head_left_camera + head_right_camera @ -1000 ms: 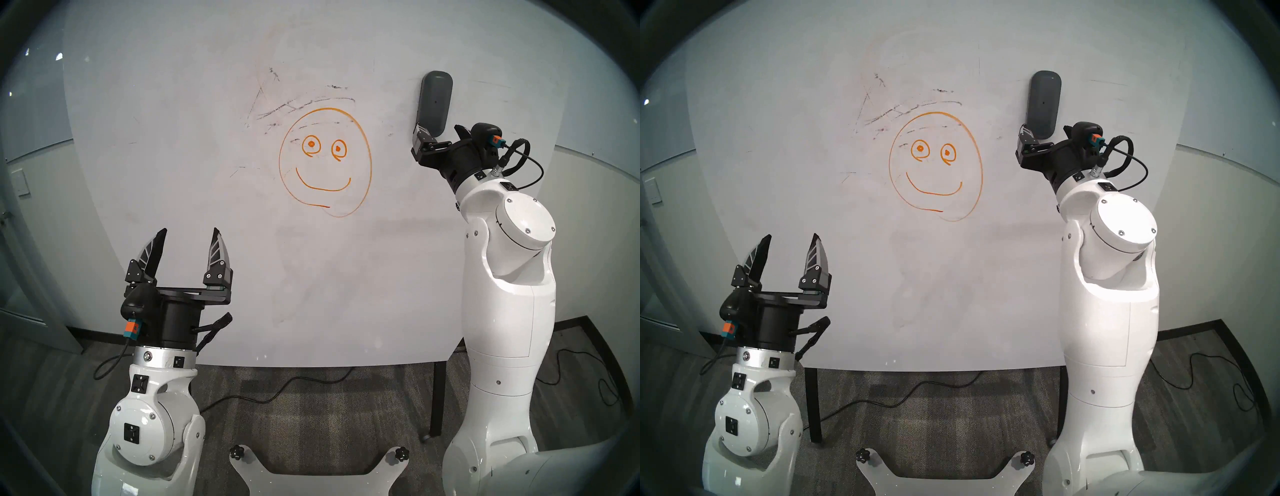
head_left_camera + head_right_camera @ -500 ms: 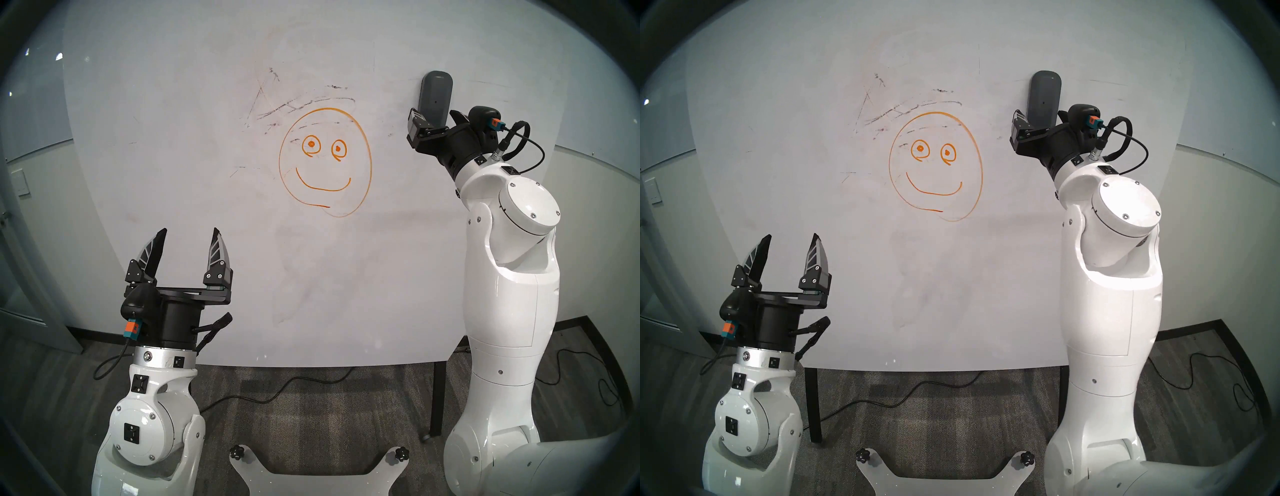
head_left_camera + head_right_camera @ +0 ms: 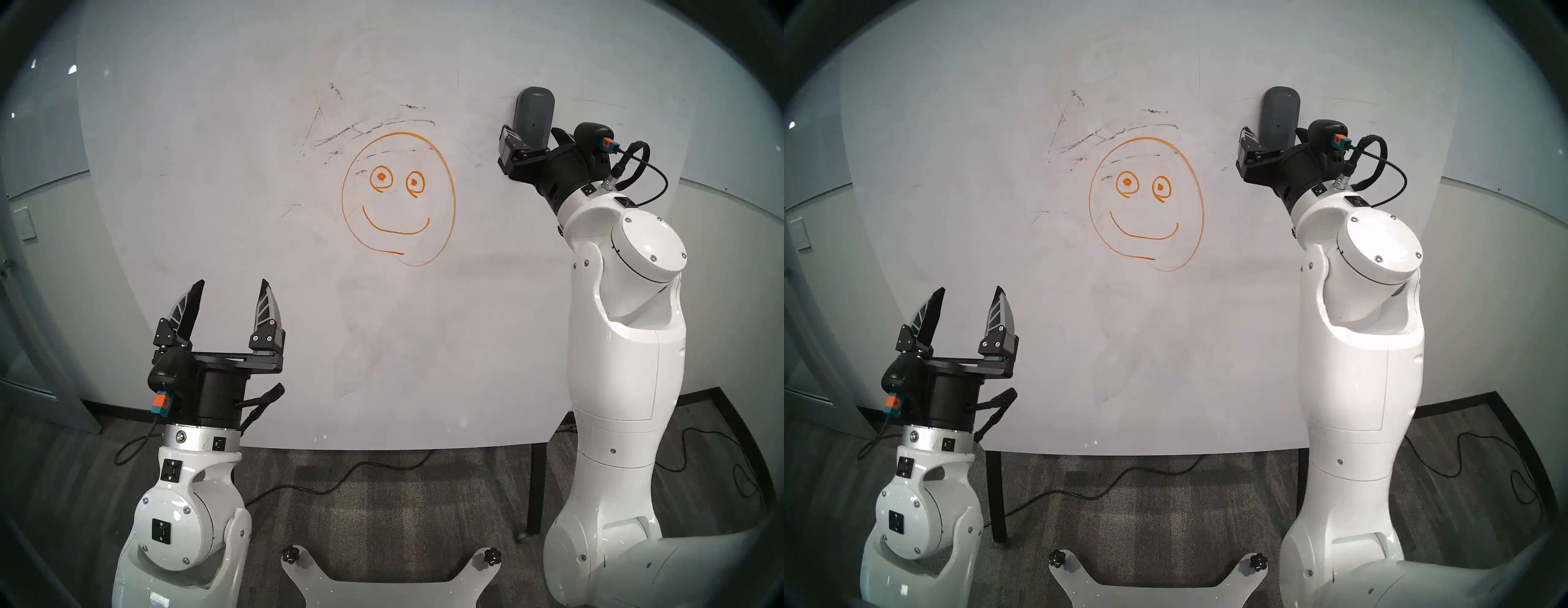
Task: Erase all marks on the whiteboard with the eraser
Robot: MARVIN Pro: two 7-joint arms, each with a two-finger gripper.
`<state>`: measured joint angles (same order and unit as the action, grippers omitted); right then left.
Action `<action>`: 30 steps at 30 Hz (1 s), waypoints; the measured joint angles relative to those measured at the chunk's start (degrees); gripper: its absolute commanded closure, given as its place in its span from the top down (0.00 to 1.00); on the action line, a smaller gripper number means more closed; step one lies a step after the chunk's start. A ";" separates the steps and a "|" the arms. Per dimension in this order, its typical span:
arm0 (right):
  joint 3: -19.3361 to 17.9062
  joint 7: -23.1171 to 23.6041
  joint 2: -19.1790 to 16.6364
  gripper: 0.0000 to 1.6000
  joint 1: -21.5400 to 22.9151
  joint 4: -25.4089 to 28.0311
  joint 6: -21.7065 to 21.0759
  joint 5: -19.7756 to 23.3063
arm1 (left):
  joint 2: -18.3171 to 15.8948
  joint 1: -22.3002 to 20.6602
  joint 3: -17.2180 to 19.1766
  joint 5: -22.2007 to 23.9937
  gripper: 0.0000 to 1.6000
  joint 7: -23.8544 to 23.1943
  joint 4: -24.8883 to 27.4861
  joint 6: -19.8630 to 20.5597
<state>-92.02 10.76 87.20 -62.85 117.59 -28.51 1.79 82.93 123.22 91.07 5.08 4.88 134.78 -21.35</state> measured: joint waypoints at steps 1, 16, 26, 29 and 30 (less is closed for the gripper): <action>0.09 -0.05 0.00 1.00 0.28 -0.18 -0.40 0.00 | 0.00 0.00 0.00 0.00 1.00 0.00 0.00 0.00; 1.61 -1.27 -0.06 1.00 3.59 -1.53 -3.51 -1.74 | 0.00 0.00 0.00 0.00 1.00 0.00 0.00 0.00; 2.19 -4.08 0.66 1.00 4.57 -2.28 -3.42 -4.23 | 0.00 0.00 0.00 0.00 1.00 0.00 0.00 0.00; 2.24 -4.53 0.81 1.00 4.73 -2.50 -3.54 -4.63 | 0.00 0.00 0.00 0.00 1.00 0.00 0.00 0.00; 2.25 -4.63 0.85 1.00 4.77 -2.55 -3.58 -4.72 | 0.00 0.00 0.00 0.00 1.00 0.00 0.00 0.00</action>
<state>-89.77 6.13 88.05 -58.08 115.04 -32.09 -2.92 82.93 123.22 91.07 5.08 4.88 134.79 -21.35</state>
